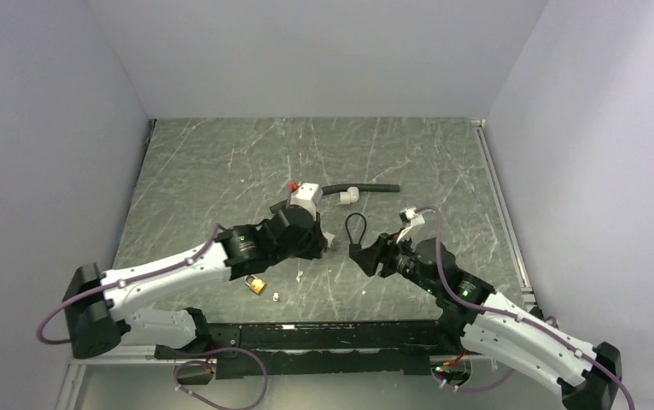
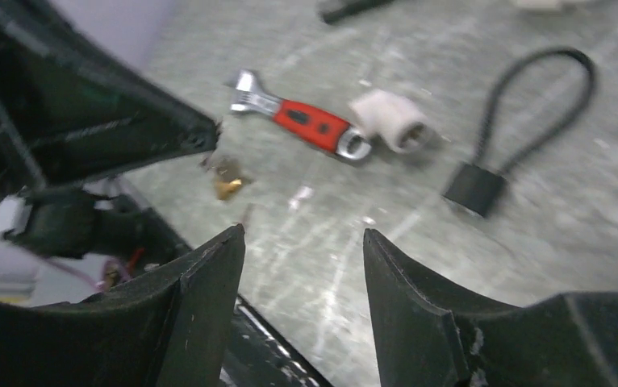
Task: Unlock with the key
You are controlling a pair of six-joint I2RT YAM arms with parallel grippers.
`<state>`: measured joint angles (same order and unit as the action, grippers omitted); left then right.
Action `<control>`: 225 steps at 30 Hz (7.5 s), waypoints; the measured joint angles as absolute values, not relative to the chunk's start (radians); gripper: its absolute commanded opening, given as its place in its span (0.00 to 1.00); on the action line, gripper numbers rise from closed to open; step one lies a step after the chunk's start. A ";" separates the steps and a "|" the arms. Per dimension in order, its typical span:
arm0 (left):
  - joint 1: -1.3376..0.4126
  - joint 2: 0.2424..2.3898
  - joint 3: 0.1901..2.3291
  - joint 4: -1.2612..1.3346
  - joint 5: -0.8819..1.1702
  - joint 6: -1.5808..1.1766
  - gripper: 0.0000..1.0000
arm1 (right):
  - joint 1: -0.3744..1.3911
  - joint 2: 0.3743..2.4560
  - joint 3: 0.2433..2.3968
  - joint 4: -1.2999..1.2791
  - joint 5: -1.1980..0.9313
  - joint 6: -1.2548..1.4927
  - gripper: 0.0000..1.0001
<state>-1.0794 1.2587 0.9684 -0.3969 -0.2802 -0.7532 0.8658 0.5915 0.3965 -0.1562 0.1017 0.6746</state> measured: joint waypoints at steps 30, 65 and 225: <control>-1.008 1.083 0.999 -0.236 -0.238 -0.728 0.00 | 0.865 0.802 0.531 0.276 -0.098 0.522 0.45; -1.008 1.110 0.985 -0.162 -0.233 -0.756 0.00 | 0.866 0.871 0.538 0.309 -0.047 0.573 0.28; -0.813 1.147 0.869 -0.153 0.141 -0.591 0.00 | 0.866 1.041 0.629 0.114 0.178 0.990 0.23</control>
<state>-0.8127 1.1465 0.8688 -0.1528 0.1410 -0.5915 0.8658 1.0412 0.6289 0.1143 0.1776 0.9897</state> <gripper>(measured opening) 0.011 0.251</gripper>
